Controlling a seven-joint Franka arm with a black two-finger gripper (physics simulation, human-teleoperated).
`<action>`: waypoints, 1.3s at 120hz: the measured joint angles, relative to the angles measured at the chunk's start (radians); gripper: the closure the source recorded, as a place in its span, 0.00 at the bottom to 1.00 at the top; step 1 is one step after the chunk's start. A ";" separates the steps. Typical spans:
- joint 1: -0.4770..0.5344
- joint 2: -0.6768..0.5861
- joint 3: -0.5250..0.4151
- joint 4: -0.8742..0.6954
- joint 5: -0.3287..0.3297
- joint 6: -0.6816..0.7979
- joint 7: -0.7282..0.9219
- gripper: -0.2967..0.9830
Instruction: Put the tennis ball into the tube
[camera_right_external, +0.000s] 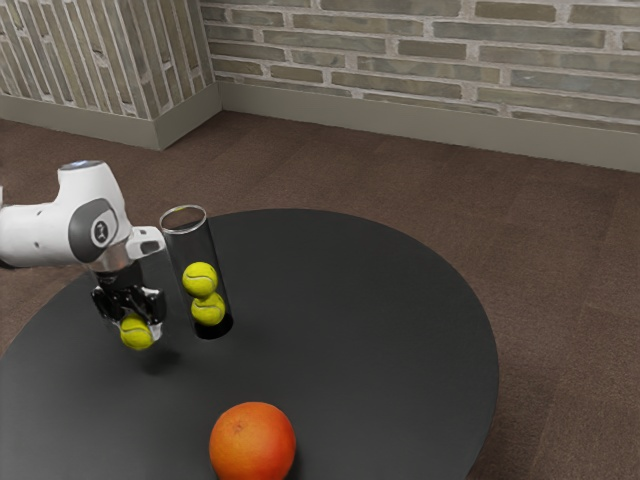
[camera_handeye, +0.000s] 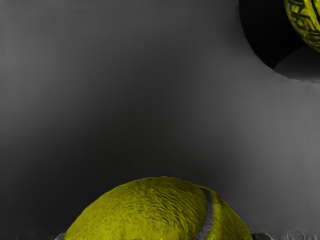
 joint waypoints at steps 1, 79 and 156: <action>0.000 -0.008 0.000 0.000 0.002 -0.004 -0.001 0.48; -0.074 -0.199 -0.074 0.370 0.212 -0.431 -0.208 0.50; -0.109 0.044 -0.121 0.693 0.243 -0.601 -0.306 0.34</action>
